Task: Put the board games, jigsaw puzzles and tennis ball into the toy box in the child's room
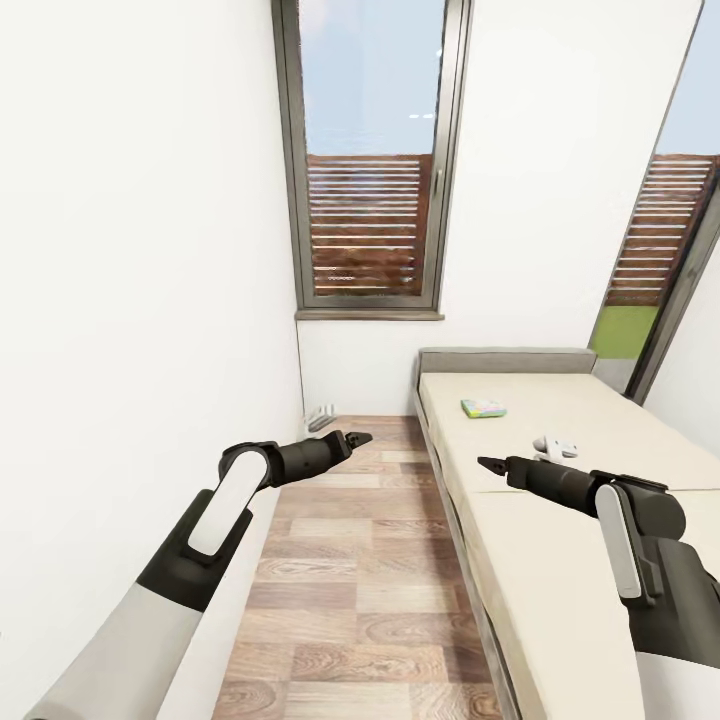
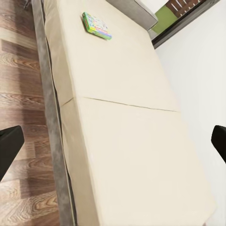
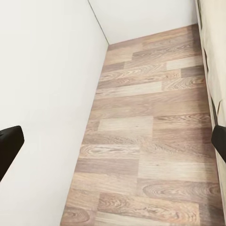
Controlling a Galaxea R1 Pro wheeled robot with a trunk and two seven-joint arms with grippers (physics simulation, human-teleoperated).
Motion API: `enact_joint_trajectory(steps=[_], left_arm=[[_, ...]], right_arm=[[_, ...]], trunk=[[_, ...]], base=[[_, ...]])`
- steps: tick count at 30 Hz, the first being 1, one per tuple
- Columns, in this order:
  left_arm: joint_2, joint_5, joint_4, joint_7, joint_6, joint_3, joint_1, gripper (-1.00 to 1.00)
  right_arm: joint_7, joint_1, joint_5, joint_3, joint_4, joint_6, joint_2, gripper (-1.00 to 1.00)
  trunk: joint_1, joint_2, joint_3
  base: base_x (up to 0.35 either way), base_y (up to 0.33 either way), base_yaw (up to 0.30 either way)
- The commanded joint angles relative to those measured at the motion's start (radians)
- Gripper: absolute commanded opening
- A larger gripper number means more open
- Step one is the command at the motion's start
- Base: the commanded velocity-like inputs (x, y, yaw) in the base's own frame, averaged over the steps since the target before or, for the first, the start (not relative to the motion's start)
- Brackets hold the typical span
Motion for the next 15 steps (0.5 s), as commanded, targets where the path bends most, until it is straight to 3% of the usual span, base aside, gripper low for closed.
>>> enact_joint_trajectory(steps=[1, 7, 15], left_arm=[[0.000, 0.011, -0.001, 0.010, 0.002, 0.000, -0.001, 1.00], [0.001, 0.011, -0.001, 0.011, 0.003, 0.000, -0.001, 1.00], [0.002, 0.010, -0.001, 0.011, 0.003, 0.000, -0.001, 1.00]], right_arm=[[0.002, -0.001, -0.002, -0.001, -0.001, 0.005, 0.000, 1.00], [0.001, -0.001, -0.003, -0.001, -0.001, 0.005, -0.001, 1.00], [0.002, 0.000, -0.003, -0.001, -0.002, 0.005, -0.001, 1.00]], trunk=[[0.000, -0.001, -0.001], [0.000, -0.001, -0.001], [0.000, -0.001, -0.001]], base=[[0.021, 0.002, 0.000], [0.093, 0.001, 0.000], [0.242, 0.000, 0.000]])
